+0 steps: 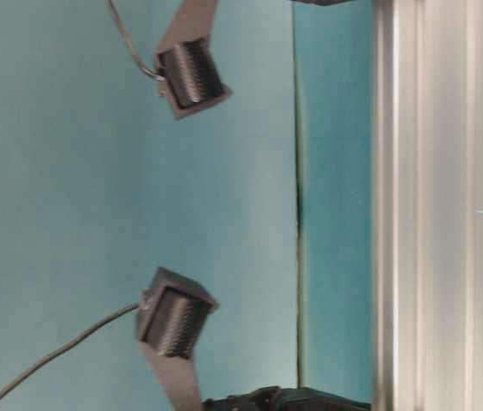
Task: Lift the metal rail with both hands.
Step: 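Set the rail on the table while holding it with both grippers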
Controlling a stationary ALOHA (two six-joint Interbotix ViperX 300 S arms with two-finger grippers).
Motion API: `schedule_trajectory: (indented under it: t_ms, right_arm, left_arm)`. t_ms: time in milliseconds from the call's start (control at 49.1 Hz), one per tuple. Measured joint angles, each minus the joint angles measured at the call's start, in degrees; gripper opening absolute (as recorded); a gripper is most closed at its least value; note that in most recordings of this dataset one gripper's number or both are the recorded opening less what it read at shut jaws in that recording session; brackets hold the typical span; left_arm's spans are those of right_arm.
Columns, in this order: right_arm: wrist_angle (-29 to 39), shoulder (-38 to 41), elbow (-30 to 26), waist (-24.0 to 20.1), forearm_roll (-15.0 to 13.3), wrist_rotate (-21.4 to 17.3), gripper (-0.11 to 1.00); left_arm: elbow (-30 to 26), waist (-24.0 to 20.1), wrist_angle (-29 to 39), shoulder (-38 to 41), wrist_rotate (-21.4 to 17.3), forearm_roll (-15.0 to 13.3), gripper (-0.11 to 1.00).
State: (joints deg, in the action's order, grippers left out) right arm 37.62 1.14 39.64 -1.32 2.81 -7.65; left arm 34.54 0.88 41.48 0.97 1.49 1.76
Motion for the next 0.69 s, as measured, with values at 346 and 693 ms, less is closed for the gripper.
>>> schedule_trajectory:
  t_ms: [346,693]
  right_arm:
    - [-1.6,1.0,0.7,0.1,0.0,0.0,0.38]
    - [-2.7,1.1,1.1,1.1,-0.2,1.3,0.38]
  left_arm:
    - [0.2,0.0,-1.1,1.3,0.0,0.0,0.28]
    - [0.3,0.0,-2.1,1.6,2.2,0.1,0.28]
